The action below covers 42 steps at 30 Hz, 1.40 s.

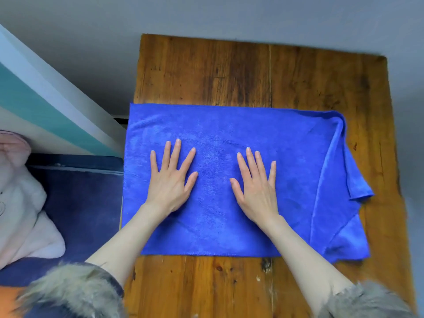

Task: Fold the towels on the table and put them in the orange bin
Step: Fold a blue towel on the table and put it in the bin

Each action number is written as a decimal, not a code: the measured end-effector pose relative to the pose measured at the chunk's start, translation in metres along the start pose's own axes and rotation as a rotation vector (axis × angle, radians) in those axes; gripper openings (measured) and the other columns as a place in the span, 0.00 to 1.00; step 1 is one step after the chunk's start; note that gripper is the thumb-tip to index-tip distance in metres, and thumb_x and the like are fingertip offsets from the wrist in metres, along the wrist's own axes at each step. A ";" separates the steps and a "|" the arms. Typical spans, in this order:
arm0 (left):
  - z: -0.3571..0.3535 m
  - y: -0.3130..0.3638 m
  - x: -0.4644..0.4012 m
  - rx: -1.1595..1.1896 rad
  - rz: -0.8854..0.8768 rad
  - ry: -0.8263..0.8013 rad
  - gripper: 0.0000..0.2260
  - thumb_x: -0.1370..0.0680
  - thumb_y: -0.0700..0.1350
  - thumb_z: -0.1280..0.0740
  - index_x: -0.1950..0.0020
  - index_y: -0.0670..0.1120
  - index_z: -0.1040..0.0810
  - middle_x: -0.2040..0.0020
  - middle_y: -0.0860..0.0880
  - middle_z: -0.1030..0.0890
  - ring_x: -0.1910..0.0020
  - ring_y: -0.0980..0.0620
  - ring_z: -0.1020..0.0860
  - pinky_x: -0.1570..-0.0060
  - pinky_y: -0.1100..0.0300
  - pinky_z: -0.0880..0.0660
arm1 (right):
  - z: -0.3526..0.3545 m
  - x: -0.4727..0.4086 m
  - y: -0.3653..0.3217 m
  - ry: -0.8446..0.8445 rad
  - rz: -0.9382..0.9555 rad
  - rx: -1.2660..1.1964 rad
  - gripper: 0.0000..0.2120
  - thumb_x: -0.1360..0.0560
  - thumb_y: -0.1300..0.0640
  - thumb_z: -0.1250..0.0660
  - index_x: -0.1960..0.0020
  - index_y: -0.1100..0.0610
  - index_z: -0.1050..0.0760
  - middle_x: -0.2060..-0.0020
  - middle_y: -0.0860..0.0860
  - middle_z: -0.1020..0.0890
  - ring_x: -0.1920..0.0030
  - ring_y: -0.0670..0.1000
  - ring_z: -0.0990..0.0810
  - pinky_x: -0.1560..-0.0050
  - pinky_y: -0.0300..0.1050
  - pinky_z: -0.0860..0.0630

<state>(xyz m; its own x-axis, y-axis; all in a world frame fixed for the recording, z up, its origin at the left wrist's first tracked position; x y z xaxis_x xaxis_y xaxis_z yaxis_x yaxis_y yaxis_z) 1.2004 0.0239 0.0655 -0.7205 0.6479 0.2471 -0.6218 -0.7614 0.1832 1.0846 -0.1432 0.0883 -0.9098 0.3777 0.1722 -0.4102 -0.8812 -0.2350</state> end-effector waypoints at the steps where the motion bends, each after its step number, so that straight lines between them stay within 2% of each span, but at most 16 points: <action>1: -0.003 0.018 0.002 0.002 -0.023 -0.016 0.26 0.20 0.57 0.50 0.23 0.54 0.52 0.22 0.45 0.58 0.24 0.44 0.61 0.30 0.41 0.64 | 0.008 0.006 0.013 0.018 -0.004 0.010 0.28 0.22 0.51 0.39 0.26 0.56 0.41 0.25 0.54 0.42 0.25 0.56 0.46 0.28 0.65 0.54; 3: -0.005 0.055 0.002 0.015 -0.066 -0.028 0.26 0.20 0.56 0.50 0.23 0.54 0.51 0.22 0.45 0.58 0.24 0.44 0.60 0.30 0.40 0.63 | 0.024 0.019 0.044 0.044 -0.046 0.041 0.27 0.23 0.52 0.38 0.26 0.57 0.39 0.26 0.55 0.40 0.25 0.57 0.44 0.28 0.66 0.52; 7: -0.007 0.138 0.005 0.067 -0.177 -0.015 0.25 0.20 0.53 0.44 0.24 0.52 0.45 0.22 0.43 0.52 0.24 0.42 0.54 0.29 0.39 0.57 | 0.046 0.051 0.114 0.040 -0.191 0.048 0.26 0.21 0.52 0.41 0.25 0.55 0.43 0.25 0.53 0.43 0.24 0.53 0.48 0.27 0.63 0.56; 10: -0.014 0.199 0.007 0.099 -0.228 -0.025 0.25 0.21 0.52 0.41 0.24 0.50 0.42 0.23 0.43 0.48 0.24 0.40 0.51 0.29 0.38 0.52 | 0.059 0.072 0.169 0.075 -0.292 -0.003 0.25 0.21 0.53 0.41 0.25 0.56 0.42 0.25 0.54 0.41 0.24 0.54 0.47 0.27 0.62 0.54; 14: -0.028 0.261 -0.003 0.113 -0.267 -0.067 0.25 0.19 0.53 0.46 0.24 0.49 0.45 0.23 0.45 0.50 0.24 0.42 0.53 0.29 0.40 0.52 | 0.062 0.084 0.235 0.046 -0.390 -0.037 0.28 0.21 0.52 0.40 0.25 0.58 0.44 0.25 0.54 0.40 0.25 0.54 0.45 0.27 0.57 0.53; 16: -0.031 0.282 -0.016 0.110 -0.275 -0.072 0.25 0.19 0.54 0.51 0.24 0.47 0.46 0.23 0.46 0.49 0.24 0.43 0.52 0.29 0.41 0.53 | 0.060 0.081 0.254 0.037 -0.362 -0.027 0.27 0.22 0.50 0.38 0.27 0.59 0.38 0.30 0.54 0.33 0.29 0.55 0.37 0.30 0.54 0.44; 18: -0.035 0.293 -0.030 0.102 -0.253 -0.076 0.27 0.20 0.56 0.57 0.23 0.47 0.48 0.22 0.48 0.50 0.23 0.46 0.54 0.28 0.42 0.56 | 0.061 0.073 0.264 0.083 -0.316 -0.053 0.21 0.24 0.51 0.35 0.35 0.59 0.28 0.40 0.55 0.24 0.39 0.57 0.28 0.42 0.51 0.35; 20: -0.040 0.296 -0.040 0.079 -0.214 -0.080 0.27 0.20 0.56 0.58 0.23 0.48 0.49 0.22 0.50 0.51 0.23 0.48 0.56 0.29 0.43 0.61 | 0.063 0.063 0.271 0.126 -0.289 -0.104 0.13 0.25 0.55 0.34 0.43 0.60 0.23 0.49 0.56 0.21 0.47 0.58 0.25 0.50 0.50 0.35; 23: -0.045 0.296 -0.041 0.012 -0.205 -0.077 0.28 0.21 0.57 0.61 0.23 0.48 0.49 0.22 0.50 0.52 0.24 0.51 0.60 0.29 0.44 0.63 | 0.068 0.051 0.292 0.090 -0.304 -0.205 0.09 0.23 0.60 0.37 0.46 0.62 0.23 0.50 0.58 0.22 0.47 0.59 0.26 0.48 0.50 0.33; 27: -0.044 0.298 -0.040 0.013 -0.169 -0.074 0.28 0.22 0.56 0.62 0.23 0.49 0.48 0.23 0.52 0.52 0.25 0.53 0.60 0.29 0.44 0.62 | 0.097 0.032 0.348 0.163 -0.466 -0.291 0.09 0.22 0.60 0.40 0.46 0.62 0.24 0.48 0.60 0.22 0.48 0.62 0.25 0.50 0.51 0.31; 30: -0.042 0.301 -0.041 0.000 -0.153 -0.064 0.28 0.22 0.55 0.59 0.24 0.47 0.44 0.23 0.49 0.47 0.24 0.48 0.54 0.29 0.41 0.58 | 0.119 0.006 0.391 0.268 -0.609 -0.377 0.09 0.22 0.61 0.40 0.46 0.63 0.24 0.47 0.61 0.22 0.47 0.61 0.24 0.48 0.48 0.33; 33: -0.040 0.306 -0.042 -0.020 -0.139 -0.062 0.27 0.22 0.53 0.56 0.25 0.46 0.41 0.23 0.47 0.45 0.24 0.45 0.51 0.30 0.37 0.55 | 0.123 -0.016 0.414 0.335 -0.754 -0.707 0.13 0.23 0.58 0.38 0.40 0.60 0.26 0.45 0.56 0.20 0.48 0.52 0.23 0.47 0.39 0.32; 35: -0.037 0.312 -0.043 -0.020 -0.126 -0.066 0.28 0.25 0.50 0.55 0.25 0.45 0.39 0.23 0.44 0.45 0.24 0.42 0.49 0.31 0.35 0.55 | 0.113 -0.018 0.412 0.252 -0.767 -0.870 0.22 0.24 0.54 0.36 0.32 0.58 0.33 0.39 0.53 0.24 0.43 0.49 0.25 0.45 0.36 0.32; 38: -0.032 0.323 -0.048 -0.025 -0.141 -0.051 0.28 0.26 0.48 0.54 0.26 0.46 0.38 0.24 0.43 0.44 0.24 0.40 0.49 0.31 0.33 0.55 | 0.092 -0.006 0.407 0.103 -0.719 -0.858 0.30 0.24 0.51 0.35 0.26 0.57 0.42 0.32 0.51 0.30 0.34 0.51 0.30 0.37 0.43 0.33; 42: -0.021 0.340 -0.075 -0.016 -0.193 0.016 0.24 0.22 0.49 0.51 0.26 0.47 0.39 0.24 0.43 0.43 0.24 0.40 0.48 0.31 0.34 0.55 | 0.085 -0.006 0.418 0.114 -0.754 -0.911 0.30 0.24 0.54 0.35 0.26 0.57 0.43 0.45 0.48 0.24 0.39 0.52 0.27 0.42 0.44 0.30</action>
<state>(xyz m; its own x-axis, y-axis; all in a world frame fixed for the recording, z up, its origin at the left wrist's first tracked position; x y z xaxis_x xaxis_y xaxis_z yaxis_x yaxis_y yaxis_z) 1.0364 -0.2829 0.0897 -0.5918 0.7824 0.1941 -0.7540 -0.6224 0.2102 0.9238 -0.5384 0.0704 -0.4010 0.7782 0.4833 -0.6967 0.0835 -0.7125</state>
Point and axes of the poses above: each hand's wrist, its own x-axis away from the middle knuckle, its own z-axis out of the back of the hand, y = z × x, the point moved 4 cm from there along -x, towards the middle knuckle
